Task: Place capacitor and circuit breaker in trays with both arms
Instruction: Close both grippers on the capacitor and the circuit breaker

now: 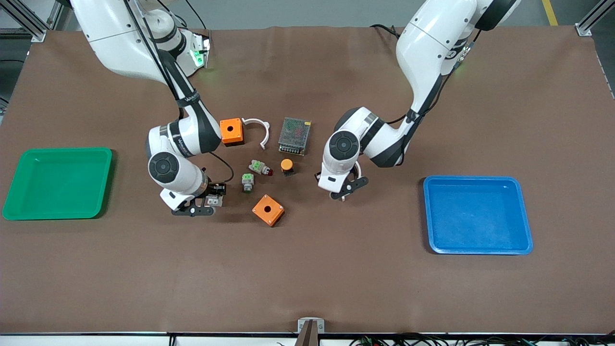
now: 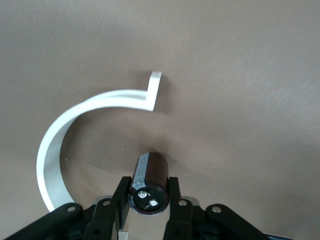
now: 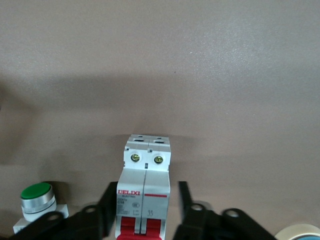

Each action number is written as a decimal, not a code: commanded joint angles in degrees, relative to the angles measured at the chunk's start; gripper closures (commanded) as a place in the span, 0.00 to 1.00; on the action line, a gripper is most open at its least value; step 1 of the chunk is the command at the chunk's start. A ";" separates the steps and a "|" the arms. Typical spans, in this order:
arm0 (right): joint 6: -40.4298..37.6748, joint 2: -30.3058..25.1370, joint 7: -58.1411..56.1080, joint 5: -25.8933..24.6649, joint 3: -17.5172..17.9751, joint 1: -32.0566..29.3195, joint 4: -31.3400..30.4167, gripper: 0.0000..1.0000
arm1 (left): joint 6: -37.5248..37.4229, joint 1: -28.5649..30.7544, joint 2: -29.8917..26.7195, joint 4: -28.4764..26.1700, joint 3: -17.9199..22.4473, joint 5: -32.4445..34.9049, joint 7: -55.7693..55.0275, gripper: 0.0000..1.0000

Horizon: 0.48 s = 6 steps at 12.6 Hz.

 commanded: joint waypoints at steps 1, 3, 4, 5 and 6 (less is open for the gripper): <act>-0.15 0.14 0.76 0.52 -0.06 0.10 0.54 0.69 | -3.90 1.33 -6.86 -0.45 1.55 0.26 -1.09 1.00; -0.68 -0.04 0.67 0.52 -0.06 -0.16 1.15 0.76 | -8.02 5.28 -11.60 -0.45 1.64 0.43 2.67 1.00; -1.64 -0.73 0.24 0.52 -0.23 -0.43 1.77 0.76 | -10.66 6.95 -13.19 -0.62 1.73 0.52 5.22 1.00; -5.74 -2.04 -0.03 0.52 -0.49 -0.78 3.17 0.76 | -12.77 9.06 -14.77 -0.80 1.73 2.43 7.59 1.00; -11.17 -3.62 -0.29 0.34 -0.58 -2.26 5.18 0.76 | -14.71 11.08 -15.66 -0.88 1.64 5.06 9.53 1.00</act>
